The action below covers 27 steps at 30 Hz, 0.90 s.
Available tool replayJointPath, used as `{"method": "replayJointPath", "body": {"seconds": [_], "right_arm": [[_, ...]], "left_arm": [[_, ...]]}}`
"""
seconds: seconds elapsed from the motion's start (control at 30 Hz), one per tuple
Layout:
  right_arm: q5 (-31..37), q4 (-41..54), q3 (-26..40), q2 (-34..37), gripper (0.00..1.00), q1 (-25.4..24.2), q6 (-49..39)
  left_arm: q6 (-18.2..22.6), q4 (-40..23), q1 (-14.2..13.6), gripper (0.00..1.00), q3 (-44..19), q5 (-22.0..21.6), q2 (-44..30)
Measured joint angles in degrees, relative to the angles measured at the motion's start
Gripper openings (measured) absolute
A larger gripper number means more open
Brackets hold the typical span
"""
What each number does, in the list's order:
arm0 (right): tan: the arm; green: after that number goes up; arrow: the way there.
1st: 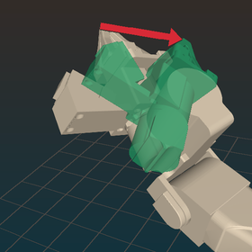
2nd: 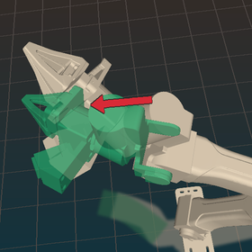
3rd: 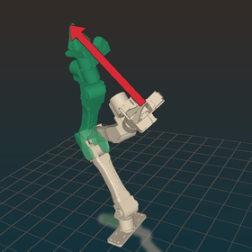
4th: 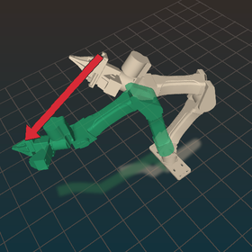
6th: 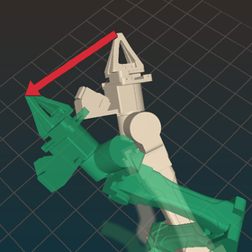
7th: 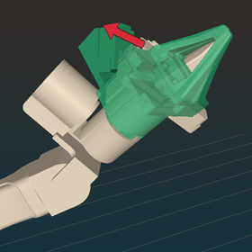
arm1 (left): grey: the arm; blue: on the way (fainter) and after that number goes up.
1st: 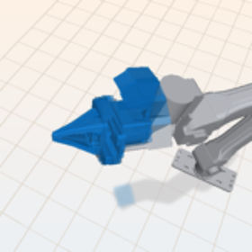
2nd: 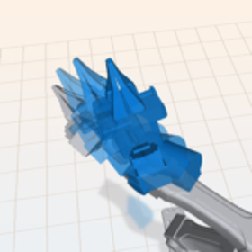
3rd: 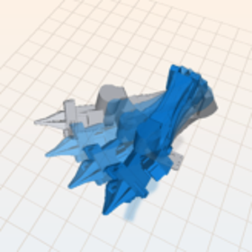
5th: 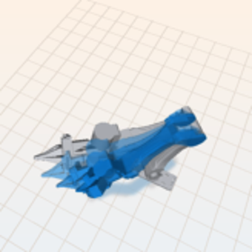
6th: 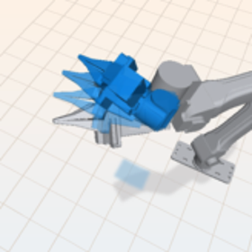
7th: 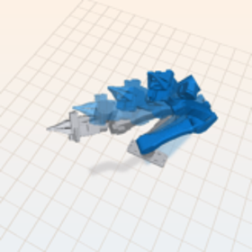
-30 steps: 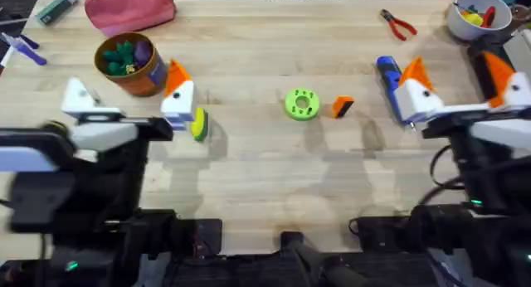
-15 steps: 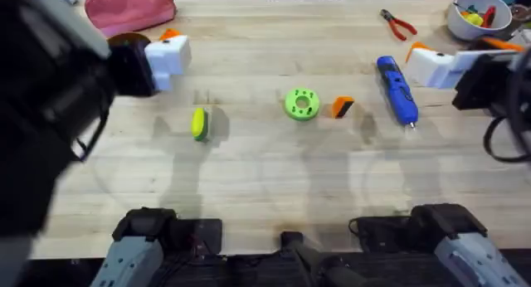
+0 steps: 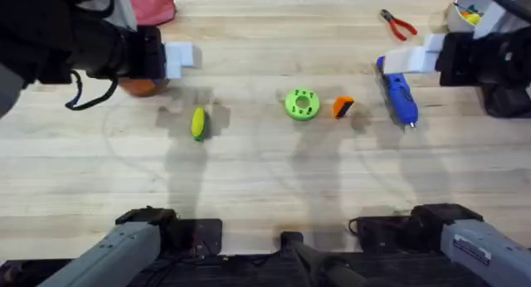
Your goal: Pick up the gripper from the table and insert it into the empty holder that is missing its gripper. Then pick up a screw, insert it into the mounting hole, and use the screwdriver to tighten it. Finally, clean up the table by picking up the vegetable and placing it into the bucket.
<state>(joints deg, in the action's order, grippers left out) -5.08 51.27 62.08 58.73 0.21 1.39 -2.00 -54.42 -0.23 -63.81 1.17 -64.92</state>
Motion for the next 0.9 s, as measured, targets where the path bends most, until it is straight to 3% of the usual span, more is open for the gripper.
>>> {"method": "replayJointPath", "body": {"seconds": [0.27,0.57,0.63,0.73,0.9], "right_arm": [[-1.4,3.1,0.0,0.9,0.991,0.0,0.3],[-1.4,4.1,0.0,0.9,0.991,0.0,0.3],[-1.4,4.1,0.0,0.9,0.991,0.0,0.3],[-1.4,4.1,0.0,0.9,0.992,0.0,0.3],[-1.4,4.1,0.0,0.9,0.991,0.0,0.3]], "left_arm": [[0.0,-2.7,0.0,0.985,0.0,0.8,-1.0],[-1.9,-11.4,0.0,0.985,0.0,1.0,-1.0],[-2.7,-11.1,0.0,0.986,0.5,1.2,-1.0],[-4.2,-6.4,-0.2,0.988,6.7,2.7,-2.0],[-4.5,-5.1,-2.1,0.988,8.6,3.6,-7.6]]}}
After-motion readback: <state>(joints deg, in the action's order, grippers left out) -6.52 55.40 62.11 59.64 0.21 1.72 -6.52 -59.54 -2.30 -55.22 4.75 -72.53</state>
